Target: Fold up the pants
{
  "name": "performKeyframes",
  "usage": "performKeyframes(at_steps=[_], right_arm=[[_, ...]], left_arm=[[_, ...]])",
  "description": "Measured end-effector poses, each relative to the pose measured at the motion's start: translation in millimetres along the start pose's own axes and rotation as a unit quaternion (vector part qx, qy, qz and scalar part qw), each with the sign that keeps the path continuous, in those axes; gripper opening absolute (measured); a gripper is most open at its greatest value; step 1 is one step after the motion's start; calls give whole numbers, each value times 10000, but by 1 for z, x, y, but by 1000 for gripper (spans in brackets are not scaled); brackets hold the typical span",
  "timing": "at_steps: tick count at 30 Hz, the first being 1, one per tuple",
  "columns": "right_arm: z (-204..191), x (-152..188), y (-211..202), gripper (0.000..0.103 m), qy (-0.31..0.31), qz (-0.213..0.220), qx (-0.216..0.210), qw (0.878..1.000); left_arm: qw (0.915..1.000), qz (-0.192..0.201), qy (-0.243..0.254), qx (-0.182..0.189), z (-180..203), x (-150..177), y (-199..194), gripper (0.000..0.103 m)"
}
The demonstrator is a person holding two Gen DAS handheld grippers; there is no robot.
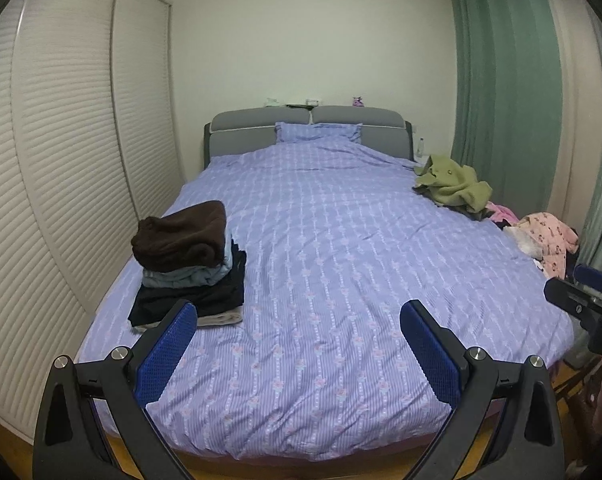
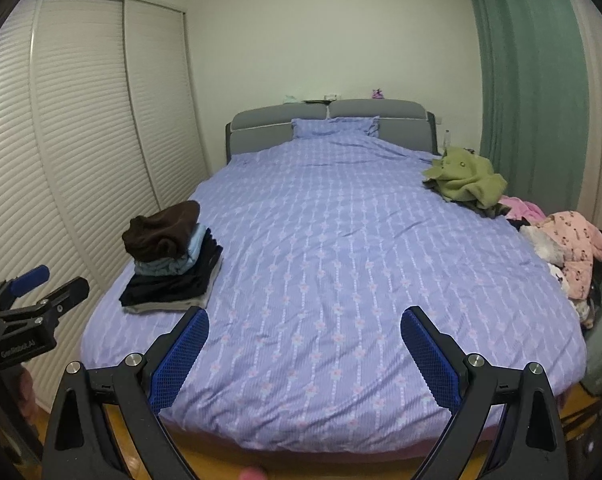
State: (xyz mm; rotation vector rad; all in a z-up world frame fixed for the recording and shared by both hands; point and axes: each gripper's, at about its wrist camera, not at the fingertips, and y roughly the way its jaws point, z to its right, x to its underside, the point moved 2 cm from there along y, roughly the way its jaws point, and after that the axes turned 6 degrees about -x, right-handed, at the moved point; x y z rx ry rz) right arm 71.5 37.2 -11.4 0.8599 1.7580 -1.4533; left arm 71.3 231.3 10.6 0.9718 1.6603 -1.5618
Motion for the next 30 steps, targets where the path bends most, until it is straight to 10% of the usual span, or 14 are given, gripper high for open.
performKeyframes(at_steps=[30], right_arm=[[10,8,-30,98,128,114,48,9998]], left_arm=[[9990,304,220,249,19,2,-32,103]])
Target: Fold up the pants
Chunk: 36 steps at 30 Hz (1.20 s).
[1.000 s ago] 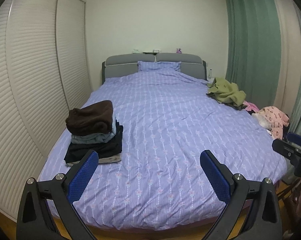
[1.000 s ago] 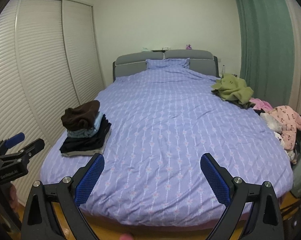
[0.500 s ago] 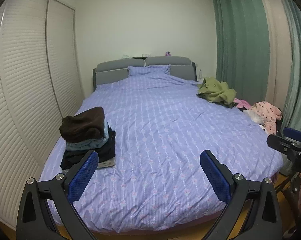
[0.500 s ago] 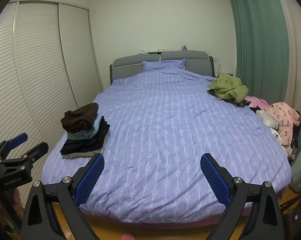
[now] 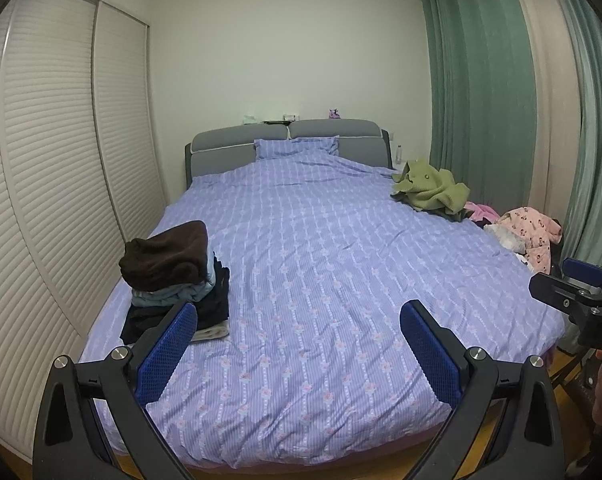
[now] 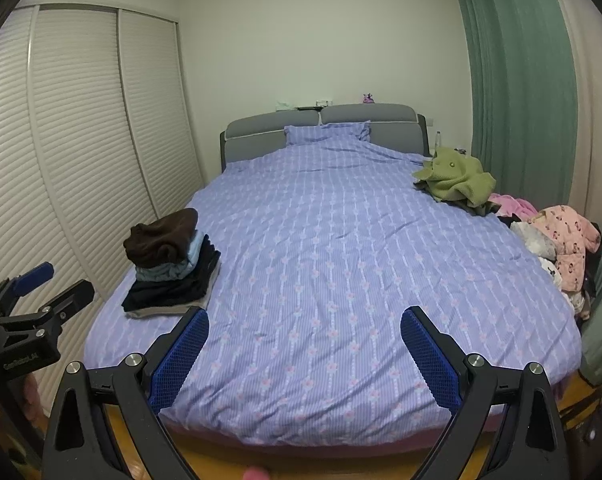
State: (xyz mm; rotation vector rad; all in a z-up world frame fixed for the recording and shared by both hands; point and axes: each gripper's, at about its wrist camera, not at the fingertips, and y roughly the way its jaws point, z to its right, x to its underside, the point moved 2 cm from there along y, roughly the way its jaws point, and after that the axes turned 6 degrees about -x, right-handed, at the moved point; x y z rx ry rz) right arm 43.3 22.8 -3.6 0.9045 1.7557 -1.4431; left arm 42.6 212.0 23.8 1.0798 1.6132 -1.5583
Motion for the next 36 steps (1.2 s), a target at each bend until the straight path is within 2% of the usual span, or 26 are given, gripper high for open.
performKeyframes(at_steps=[12,24,36], right_arm=[[1,0,-1,98,-32,-4,-11,10000],[3,-3,0,98,-54,10,-24,10000],[5,-5,3,98,-12,-11,12,10000]], left_arm=[[9999,-48,-129,69,2,-4,1,103],[9985,-303,-411,220,-4,-12,11,103],[9995,-234,-121,166,7,-16,15,103]])
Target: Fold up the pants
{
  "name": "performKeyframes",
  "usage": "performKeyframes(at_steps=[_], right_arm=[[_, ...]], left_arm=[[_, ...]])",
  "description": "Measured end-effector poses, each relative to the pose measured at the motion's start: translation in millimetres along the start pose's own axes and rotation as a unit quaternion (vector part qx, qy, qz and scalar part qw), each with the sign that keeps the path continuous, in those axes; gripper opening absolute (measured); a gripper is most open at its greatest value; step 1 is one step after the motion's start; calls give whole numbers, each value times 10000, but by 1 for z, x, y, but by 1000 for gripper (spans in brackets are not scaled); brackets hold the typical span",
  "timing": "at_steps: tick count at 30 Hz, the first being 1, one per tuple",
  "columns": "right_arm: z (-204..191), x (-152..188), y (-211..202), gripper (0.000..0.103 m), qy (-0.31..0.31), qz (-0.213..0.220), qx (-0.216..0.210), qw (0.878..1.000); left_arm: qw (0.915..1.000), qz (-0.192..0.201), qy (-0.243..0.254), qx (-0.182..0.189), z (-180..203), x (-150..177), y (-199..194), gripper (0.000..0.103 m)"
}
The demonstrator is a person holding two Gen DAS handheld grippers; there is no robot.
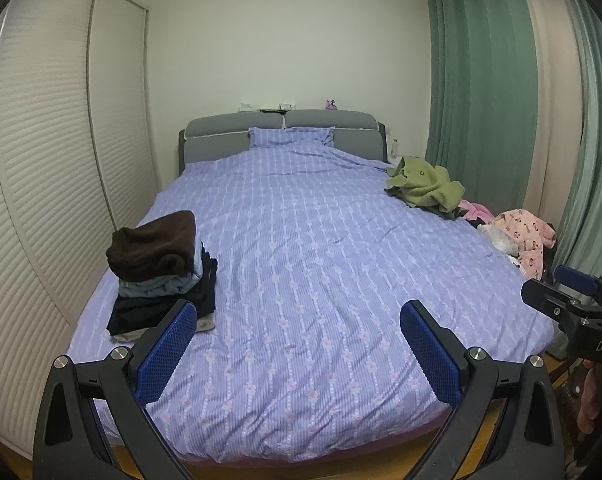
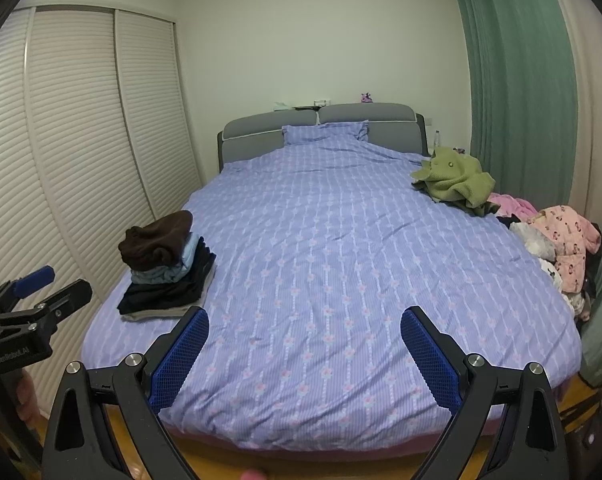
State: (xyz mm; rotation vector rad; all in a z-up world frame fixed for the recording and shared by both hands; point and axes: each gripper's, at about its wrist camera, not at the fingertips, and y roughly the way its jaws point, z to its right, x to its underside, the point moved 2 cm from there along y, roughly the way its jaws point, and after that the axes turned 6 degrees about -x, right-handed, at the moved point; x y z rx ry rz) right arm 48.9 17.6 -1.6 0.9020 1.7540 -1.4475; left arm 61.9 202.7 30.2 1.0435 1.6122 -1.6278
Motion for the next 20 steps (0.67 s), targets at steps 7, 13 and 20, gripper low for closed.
performKeyframes(at_steps=[7,13,20], right_arm=[[3,-1,3,98,52,-29,12,10000],[6,0,4,98,76,-37,55,9999],[11,-1,8,98,144,-56,91,9998]], left_arm=[[9999,63,70,-40,2,-2,0,103],[9996,130,197,-153,6,-3,1,103],[9994,148,296,-139,8,-5,2,103]])
